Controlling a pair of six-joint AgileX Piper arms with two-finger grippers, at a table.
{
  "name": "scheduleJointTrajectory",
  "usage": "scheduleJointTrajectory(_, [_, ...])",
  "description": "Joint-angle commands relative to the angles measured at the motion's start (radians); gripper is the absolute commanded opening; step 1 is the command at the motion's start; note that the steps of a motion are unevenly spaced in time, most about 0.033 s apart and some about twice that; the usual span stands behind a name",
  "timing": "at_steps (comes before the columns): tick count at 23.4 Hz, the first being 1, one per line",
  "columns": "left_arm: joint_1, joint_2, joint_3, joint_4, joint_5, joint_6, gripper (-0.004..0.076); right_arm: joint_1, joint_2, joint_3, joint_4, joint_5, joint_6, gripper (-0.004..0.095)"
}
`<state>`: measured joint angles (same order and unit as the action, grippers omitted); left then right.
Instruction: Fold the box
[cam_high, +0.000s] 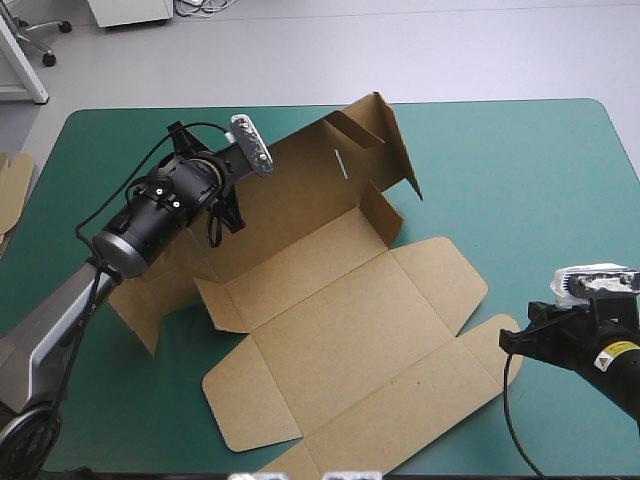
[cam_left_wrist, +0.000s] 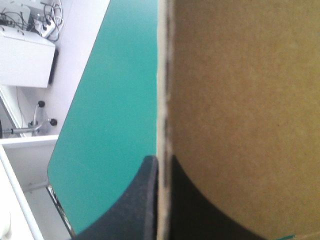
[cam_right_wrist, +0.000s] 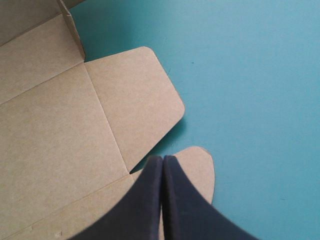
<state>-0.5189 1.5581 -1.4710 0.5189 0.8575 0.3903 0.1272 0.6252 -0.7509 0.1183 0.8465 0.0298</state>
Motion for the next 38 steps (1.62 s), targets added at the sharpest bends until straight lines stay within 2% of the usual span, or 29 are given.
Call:
scheduleJointTrajectory(1, [-0.084, -0.080, -0.033, 0.045, -0.068, -0.016, -0.0015, -0.001, 0.006, -0.034, 0.005, -0.056, -0.008, -0.0034])
scheduleJointTrajectory(5, [-0.164, -0.119, -0.009, 0.149, -0.066, -0.069, -0.0015, -0.001, 0.006, -0.034, 0.005, -0.060, -0.008, -0.0034])
scheduleJointTrajectory(11, [-0.177, -0.166, 0.038, 0.210, -0.070, -0.079, -0.0015, -0.001, 0.006, -0.034, 0.005, -0.062, -0.008, -0.0033])
scheduleJointTrajectory(18, [-0.211, -0.241, 0.246, 0.237, -0.166, -0.091, -0.0014, -0.001, 0.004, -0.034, 0.023, -0.056, -0.010, -0.0034])
scheduleJointTrajectory(25, [-0.249, -0.248, 0.270, 0.280, -0.158, -0.171, -0.0015, -0.001, 0.004, -0.034, 0.061, -0.056, -0.030, -0.0033])
scheduleJointTrajectory(38, [-0.319, -0.248, 0.376, 0.292, -0.159, -0.192, -0.0015, -0.001, 0.004, -0.034, 0.087, -0.075, -0.042, -0.0033])
